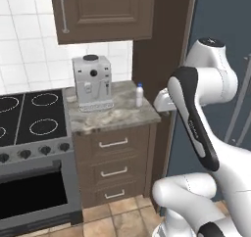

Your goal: Place the drinks on the dining counter in a tight cluster.

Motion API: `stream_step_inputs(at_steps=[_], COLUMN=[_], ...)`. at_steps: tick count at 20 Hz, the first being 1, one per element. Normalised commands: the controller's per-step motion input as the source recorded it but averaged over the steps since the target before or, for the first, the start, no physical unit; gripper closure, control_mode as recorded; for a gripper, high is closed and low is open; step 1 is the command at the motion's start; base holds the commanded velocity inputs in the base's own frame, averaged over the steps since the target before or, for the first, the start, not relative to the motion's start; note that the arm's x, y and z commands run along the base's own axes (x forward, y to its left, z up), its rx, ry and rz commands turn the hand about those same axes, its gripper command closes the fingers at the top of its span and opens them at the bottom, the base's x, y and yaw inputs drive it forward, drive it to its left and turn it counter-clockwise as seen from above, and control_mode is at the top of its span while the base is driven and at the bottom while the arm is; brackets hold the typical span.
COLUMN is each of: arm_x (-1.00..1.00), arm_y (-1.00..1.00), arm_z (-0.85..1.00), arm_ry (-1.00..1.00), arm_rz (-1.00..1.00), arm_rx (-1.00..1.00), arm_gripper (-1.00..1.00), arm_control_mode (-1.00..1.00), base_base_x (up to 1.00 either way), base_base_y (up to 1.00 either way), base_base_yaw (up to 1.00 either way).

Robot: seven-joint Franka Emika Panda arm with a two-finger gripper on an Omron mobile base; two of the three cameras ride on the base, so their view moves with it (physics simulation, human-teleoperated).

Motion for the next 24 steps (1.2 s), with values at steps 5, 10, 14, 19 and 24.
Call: stream_step_inputs(at_steps=[5,10,14,19,24], arm_x=[0.00,0.00,0.00,0.00,0.00], arm_y=[0.00,0.00,0.00,0.00,0.00], arm_z=[0.00,0.00,0.00,0.00,0.00], arm_ry=[0.00,0.00,0.00,0.00,0.00], arm_rz=[0.00,0.00,0.00,0.00,0.00], arm_rx=[0.00,0.00,0.00,0.00,0.00], arm_gripper=[-1.00,-1.00,-1.00,-1.00,-1.00], arm_control_mode=[1.00,1.00,1.00,1.00,1.00], base_base_x=[0.07,0.00,0.03,0.08,0.11], base_base_y=[0.40,0.28,0.16,0.46,0.66], base_base_yaw=[-0.53,-0.42,-0.09,-0.06,0.00])
